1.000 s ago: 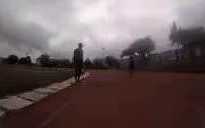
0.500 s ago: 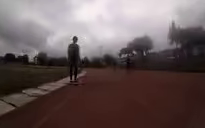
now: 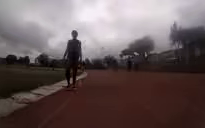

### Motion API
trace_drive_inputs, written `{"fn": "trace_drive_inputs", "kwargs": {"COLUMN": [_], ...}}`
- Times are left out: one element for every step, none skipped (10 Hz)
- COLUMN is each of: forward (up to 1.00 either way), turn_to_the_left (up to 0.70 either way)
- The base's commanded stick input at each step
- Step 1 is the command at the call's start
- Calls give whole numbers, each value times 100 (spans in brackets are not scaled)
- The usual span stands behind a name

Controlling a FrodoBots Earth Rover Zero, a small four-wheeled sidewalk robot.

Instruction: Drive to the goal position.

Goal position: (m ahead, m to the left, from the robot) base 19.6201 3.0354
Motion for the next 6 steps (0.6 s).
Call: {"fn": "trace_drive_inputs", "kwargs": {"forward": [70,70,70,70,70,70], "turn_to_the_left": [-34,-26,0,0,0,0]}}
